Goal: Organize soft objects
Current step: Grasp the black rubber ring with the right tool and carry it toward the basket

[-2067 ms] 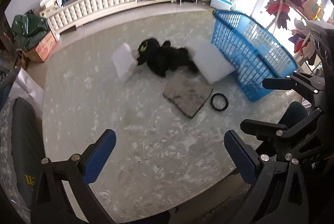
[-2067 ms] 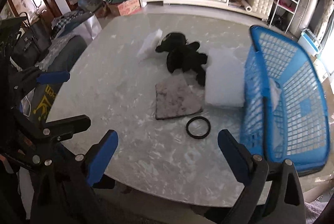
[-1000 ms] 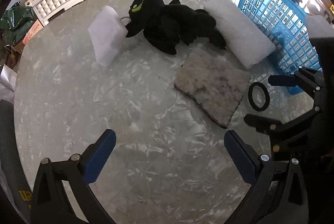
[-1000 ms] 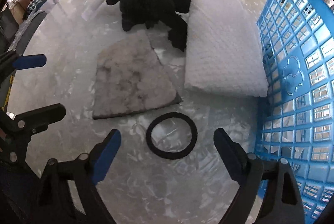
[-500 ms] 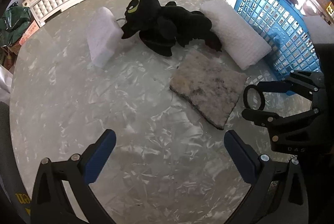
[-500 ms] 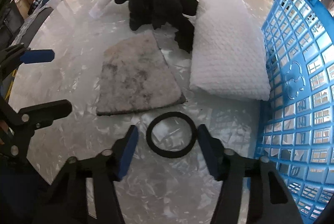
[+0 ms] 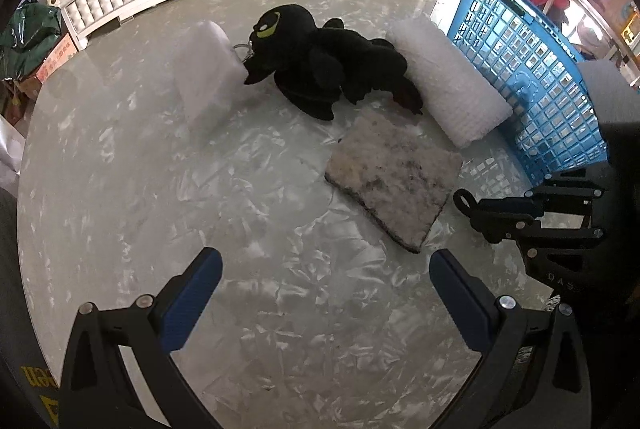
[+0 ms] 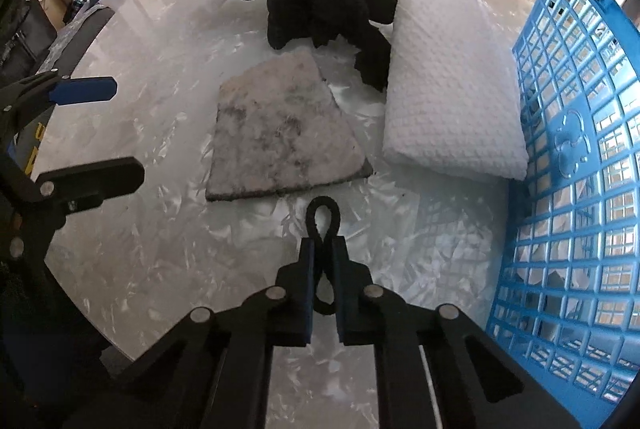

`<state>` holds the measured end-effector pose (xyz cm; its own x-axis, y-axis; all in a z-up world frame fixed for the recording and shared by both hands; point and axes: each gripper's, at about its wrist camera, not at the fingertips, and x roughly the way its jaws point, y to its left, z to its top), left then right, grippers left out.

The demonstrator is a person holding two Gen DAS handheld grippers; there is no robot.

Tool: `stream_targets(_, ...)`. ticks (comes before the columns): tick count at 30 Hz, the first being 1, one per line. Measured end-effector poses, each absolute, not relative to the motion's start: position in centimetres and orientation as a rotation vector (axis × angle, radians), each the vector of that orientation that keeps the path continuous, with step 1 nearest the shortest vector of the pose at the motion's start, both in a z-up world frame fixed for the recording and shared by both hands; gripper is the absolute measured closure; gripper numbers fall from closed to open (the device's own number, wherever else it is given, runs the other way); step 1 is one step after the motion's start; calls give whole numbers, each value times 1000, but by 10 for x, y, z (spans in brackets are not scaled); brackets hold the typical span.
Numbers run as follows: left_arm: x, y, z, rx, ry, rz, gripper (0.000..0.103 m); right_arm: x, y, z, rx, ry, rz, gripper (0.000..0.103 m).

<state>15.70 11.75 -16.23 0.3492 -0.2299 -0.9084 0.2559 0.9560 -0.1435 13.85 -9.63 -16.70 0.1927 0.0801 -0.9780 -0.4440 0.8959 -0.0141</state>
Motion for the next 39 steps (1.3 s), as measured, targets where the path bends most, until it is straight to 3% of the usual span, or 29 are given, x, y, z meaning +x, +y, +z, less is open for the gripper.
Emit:
stream_targets(25, 168, 82, -117, 163, 1093, -394, 0, 124, -160, -21, -237, 1113, 394, 95)
stream_targets(39, 193, 62, -148, 218, 1147, -443, 0, 147, -232, -22, -191, 1127, 272, 95)
